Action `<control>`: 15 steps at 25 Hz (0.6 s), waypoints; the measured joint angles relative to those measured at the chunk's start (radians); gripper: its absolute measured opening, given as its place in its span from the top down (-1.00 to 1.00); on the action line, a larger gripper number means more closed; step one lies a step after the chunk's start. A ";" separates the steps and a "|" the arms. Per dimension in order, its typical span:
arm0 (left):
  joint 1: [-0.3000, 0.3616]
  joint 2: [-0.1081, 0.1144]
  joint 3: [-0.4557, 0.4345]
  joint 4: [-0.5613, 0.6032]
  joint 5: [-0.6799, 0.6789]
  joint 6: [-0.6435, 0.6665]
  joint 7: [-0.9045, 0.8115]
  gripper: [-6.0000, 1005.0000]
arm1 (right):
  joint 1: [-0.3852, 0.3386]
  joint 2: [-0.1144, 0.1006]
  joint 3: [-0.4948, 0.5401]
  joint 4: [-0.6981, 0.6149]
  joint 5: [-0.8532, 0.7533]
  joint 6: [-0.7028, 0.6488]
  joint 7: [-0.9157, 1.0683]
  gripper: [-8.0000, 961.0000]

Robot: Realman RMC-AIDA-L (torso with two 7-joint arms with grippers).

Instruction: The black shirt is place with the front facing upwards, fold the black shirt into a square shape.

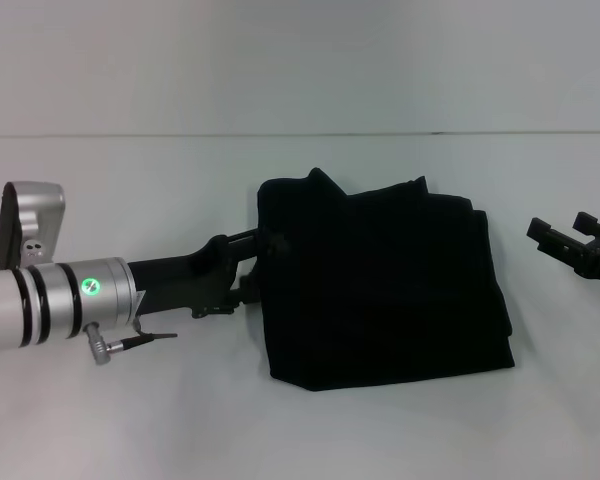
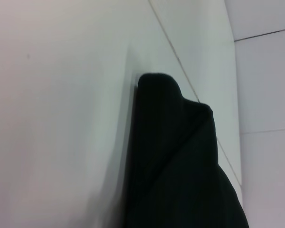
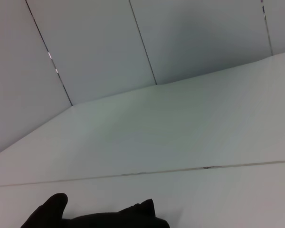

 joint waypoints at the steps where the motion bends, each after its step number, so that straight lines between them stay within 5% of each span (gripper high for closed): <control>1: 0.001 0.001 0.000 0.000 0.000 0.010 -0.004 -0.89 | 0.000 0.000 0.000 0.000 0.000 0.000 0.000 -0.84; 15: -0.024 0.000 0.010 -0.023 0.001 -0.072 -0.037 -0.89 | 0.003 0.000 0.000 0.005 0.000 0.001 0.000 -0.84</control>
